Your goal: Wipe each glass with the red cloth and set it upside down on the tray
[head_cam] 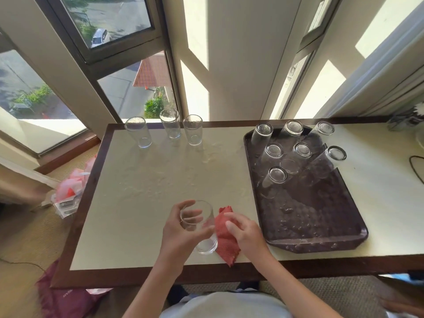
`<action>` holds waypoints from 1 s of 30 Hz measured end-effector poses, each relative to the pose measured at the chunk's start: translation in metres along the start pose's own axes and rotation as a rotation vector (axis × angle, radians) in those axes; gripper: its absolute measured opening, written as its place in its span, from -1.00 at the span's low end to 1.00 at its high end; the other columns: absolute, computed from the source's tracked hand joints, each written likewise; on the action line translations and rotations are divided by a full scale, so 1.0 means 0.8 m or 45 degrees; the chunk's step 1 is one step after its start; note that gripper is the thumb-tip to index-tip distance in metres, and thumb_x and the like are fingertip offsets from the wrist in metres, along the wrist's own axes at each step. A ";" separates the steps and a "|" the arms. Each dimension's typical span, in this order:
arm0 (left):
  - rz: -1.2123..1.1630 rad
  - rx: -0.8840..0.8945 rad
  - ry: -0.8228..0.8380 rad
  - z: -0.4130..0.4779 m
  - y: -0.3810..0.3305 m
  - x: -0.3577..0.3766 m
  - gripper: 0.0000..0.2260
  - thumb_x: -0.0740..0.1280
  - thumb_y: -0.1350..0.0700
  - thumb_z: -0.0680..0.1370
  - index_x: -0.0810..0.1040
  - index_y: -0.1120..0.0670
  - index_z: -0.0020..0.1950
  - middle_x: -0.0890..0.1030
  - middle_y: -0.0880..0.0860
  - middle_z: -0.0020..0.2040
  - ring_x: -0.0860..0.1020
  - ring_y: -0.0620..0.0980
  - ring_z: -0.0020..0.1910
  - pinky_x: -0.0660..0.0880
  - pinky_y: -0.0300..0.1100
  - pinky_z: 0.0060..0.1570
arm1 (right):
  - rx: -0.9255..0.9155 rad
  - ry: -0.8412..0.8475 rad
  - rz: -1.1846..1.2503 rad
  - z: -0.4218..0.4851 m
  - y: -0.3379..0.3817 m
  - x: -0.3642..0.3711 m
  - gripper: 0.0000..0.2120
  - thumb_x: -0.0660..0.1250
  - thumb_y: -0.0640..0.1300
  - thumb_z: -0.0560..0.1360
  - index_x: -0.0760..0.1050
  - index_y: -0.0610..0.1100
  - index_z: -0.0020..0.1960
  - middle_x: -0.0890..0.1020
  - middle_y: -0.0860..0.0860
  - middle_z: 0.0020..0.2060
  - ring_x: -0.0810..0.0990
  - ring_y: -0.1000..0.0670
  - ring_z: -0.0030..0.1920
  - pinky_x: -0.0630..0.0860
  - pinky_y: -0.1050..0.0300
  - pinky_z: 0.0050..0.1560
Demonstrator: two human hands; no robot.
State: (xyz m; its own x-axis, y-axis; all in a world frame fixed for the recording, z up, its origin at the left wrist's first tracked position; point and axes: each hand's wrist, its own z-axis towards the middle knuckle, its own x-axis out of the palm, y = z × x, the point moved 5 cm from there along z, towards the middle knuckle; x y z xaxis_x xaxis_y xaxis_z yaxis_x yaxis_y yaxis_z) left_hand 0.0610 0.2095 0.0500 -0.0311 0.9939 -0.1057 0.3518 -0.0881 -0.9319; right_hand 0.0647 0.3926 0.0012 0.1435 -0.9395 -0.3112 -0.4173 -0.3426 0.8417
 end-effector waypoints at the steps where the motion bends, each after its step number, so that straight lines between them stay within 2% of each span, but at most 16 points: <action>1: -0.077 -0.009 0.030 0.001 -0.004 0.012 -0.33 0.67 0.26 0.18 0.51 -0.06 0.19 0.68 0.01 0.02 0.68 -0.07 0.01 0.57 -0.28 -0.10 | 0.095 0.027 0.265 -0.008 0.003 -0.005 -0.79 0.29 -0.13 0.59 0.60 -0.09 0.18 0.66 -0.06 0.14 0.57 -0.11 0.26 0.51 0.07 0.22; 2: -0.164 -0.022 0.052 0.002 -0.008 0.024 -0.30 0.69 0.25 0.14 0.51 -0.04 0.19 0.69 0.01 0.02 0.68 -0.05 0.03 0.57 -0.28 -0.12 | 0.195 0.092 0.512 -0.015 0.004 -0.008 -0.78 0.27 -0.10 0.59 0.60 -0.12 0.17 0.69 -0.10 0.09 0.61 -0.15 0.19 0.53 0.04 0.19; 4: -0.334 -0.051 0.075 0.005 -0.012 0.049 -0.31 0.66 0.20 0.14 0.51 -0.02 0.21 0.69 0.03 0.05 0.68 0.00 0.08 0.58 -0.22 -0.11 | 0.329 0.265 0.871 -0.028 0.004 -0.014 -0.64 0.21 0.04 0.60 0.58 -0.16 0.23 0.69 -0.16 0.11 0.65 -0.20 0.10 0.51 -0.11 0.22; 6: -0.447 -0.075 0.105 0.008 -0.015 0.074 -0.34 0.63 0.19 0.18 0.49 -0.01 0.23 0.65 0.09 0.11 0.67 0.01 0.11 0.60 -0.21 -0.10 | 0.352 0.397 1.146 -0.035 0.003 -0.024 -0.53 0.19 0.13 0.60 0.54 -0.20 0.29 0.65 -0.23 0.14 0.63 -0.20 -0.03 0.51 -0.10 0.13; 7: -0.462 -0.082 0.133 0.010 -0.015 0.085 -0.34 0.64 0.19 0.20 0.47 0.00 0.24 0.64 0.10 0.13 0.66 0.00 0.13 0.60 -0.23 -0.10 | 0.355 0.422 1.277 -0.036 0.001 -0.030 -0.51 0.25 0.13 0.57 0.52 -0.20 0.31 0.64 -0.24 0.13 0.61 -0.16 -0.08 0.54 -0.05 0.05; 9: -0.406 -0.101 0.227 0.015 -0.015 0.105 -0.37 0.63 0.16 0.30 0.43 0.01 0.28 0.62 0.12 0.17 0.65 -0.02 0.15 0.59 -0.27 -0.09 | 0.378 0.366 1.474 -0.035 -0.004 -0.046 -0.50 0.37 0.04 0.51 0.45 -0.22 0.34 0.63 -0.26 0.14 0.59 -0.09 -0.21 0.58 0.06 -0.14; 11: -0.235 -0.095 0.356 0.024 -0.009 0.116 -0.42 0.56 0.02 0.36 0.41 -0.03 0.31 0.61 0.07 0.23 0.62 -0.04 0.18 0.58 -0.28 -0.04 | 0.401 0.217 1.503 -0.031 -0.010 -0.066 -0.59 0.39 -0.07 0.50 0.41 -0.22 0.26 0.65 -0.30 0.11 0.53 -0.02 -0.33 0.58 0.17 -0.30; 12: -0.129 -0.081 0.410 0.030 -0.004 0.116 -0.41 0.56 -0.10 0.37 0.42 -0.06 0.32 0.59 0.03 0.27 0.60 -0.05 0.22 0.57 -0.25 0.04 | 0.401 0.119 1.456 -0.029 -0.012 -0.079 -0.62 0.41 -0.10 0.47 0.41 -0.21 0.21 0.67 -0.29 0.04 0.49 0.00 -0.38 0.55 0.20 -0.37; 14: 0.204 -0.013 0.428 0.047 0.015 0.106 -0.32 0.49 -0.29 0.33 0.41 -0.09 0.36 0.51 -0.03 0.38 0.49 -0.05 0.35 0.48 -0.12 0.29 | 0.371 -0.122 1.212 -0.027 -0.019 -0.110 -0.53 0.52 -0.11 0.35 0.46 -0.26 0.15 0.68 -0.19 -0.17 0.46 0.02 -0.44 0.49 0.22 -0.45; 15: 0.451 0.031 0.379 0.059 0.028 0.095 -0.31 0.45 -0.30 0.37 0.38 -0.08 0.41 0.44 -0.03 0.43 0.41 -0.03 0.42 0.39 -0.07 0.39 | 0.353 -0.248 1.034 -0.027 -0.022 -0.128 -0.48 0.56 -0.10 0.30 0.48 -0.29 0.15 0.64 -0.16 -0.24 0.46 0.02 -0.46 0.47 0.21 -0.47; 17: 0.994 0.066 0.223 0.079 0.062 0.066 -0.37 0.34 -0.25 0.52 0.28 -0.06 0.52 0.23 0.03 0.58 0.18 0.08 0.56 0.18 0.03 0.50 | 0.308 -0.440 0.638 -0.029 -0.022 -0.166 -0.52 0.61 -0.09 0.25 0.54 -0.25 0.07 0.63 -0.15 -0.25 0.49 0.01 -0.49 0.47 0.18 -0.48; 20: 1.427 -0.039 0.135 0.088 0.113 0.025 -0.35 0.13 -0.29 0.59 0.05 -0.09 0.61 -0.14 0.01 0.64 -0.13 0.18 0.61 0.00 0.10 0.54 | 0.237 -0.634 0.021 -0.027 -0.011 -0.216 -0.65 0.63 -0.05 0.22 0.55 -0.08 -0.11 0.65 -0.05 -0.25 0.59 -0.05 -0.42 0.56 0.09 -0.40; 22: 1.509 0.020 0.141 0.083 0.134 0.012 -0.34 0.04 -0.35 0.58 -0.04 -0.15 0.62 -0.24 -0.05 0.62 -0.20 0.14 0.61 0.01 0.11 0.54 | 0.240 -0.700 -0.387 -0.017 -0.004 -0.240 -0.64 0.62 0.01 0.19 0.55 -0.02 -0.12 0.65 0.03 -0.24 0.61 -0.08 -0.27 0.56 0.09 -0.26; 24: 1.511 0.043 0.153 0.081 0.140 0.009 -0.34 0.04 -0.35 0.58 -0.09 -0.19 0.61 -0.30 -0.10 0.60 -0.24 0.09 0.60 -0.01 0.11 0.54 | 0.255 -0.746 -0.634 -0.001 -0.001 -0.256 -0.59 0.60 0.04 0.18 0.55 -0.03 -0.06 0.66 -0.01 -0.16 0.58 -0.10 -0.16 0.48 0.14 -0.18; 27: 1.518 0.006 0.157 0.083 0.137 0.010 -0.35 0.12 -0.28 0.60 -0.10 -0.20 0.61 -0.32 -0.12 0.59 -0.27 0.06 0.60 -0.05 0.09 0.55 | 0.234 -0.803 -0.731 0.028 0.002 -0.269 -0.48 0.58 0.01 0.18 0.56 -0.09 0.09 0.64 -0.10 -0.02 0.60 -0.16 -0.05 0.46 0.14 -0.15; 30: 1.520 -0.001 0.165 0.082 0.136 0.011 -0.35 0.11 -0.28 0.61 -0.12 -0.20 0.61 -0.34 -0.12 0.58 -0.28 0.05 0.60 -0.05 0.09 0.55 | 0.226 -0.810 -0.756 0.056 0.008 -0.273 -0.43 0.57 -0.03 0.22 0.53 -0.11 0.19 0.60 -0.15 0.07 0.60 -0.21 0.02 0.52 0.05 -0.07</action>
State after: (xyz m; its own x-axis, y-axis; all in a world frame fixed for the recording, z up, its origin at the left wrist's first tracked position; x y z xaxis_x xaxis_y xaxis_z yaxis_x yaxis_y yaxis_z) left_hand 0.0379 0.2043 -0.0748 0.4091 0.2844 -0.8670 0.0949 -0.9583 -0.2696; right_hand -0.0097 0.5958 0.0548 -0.1236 -0.4060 -0.9055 -0.5730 -0.7158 0.3991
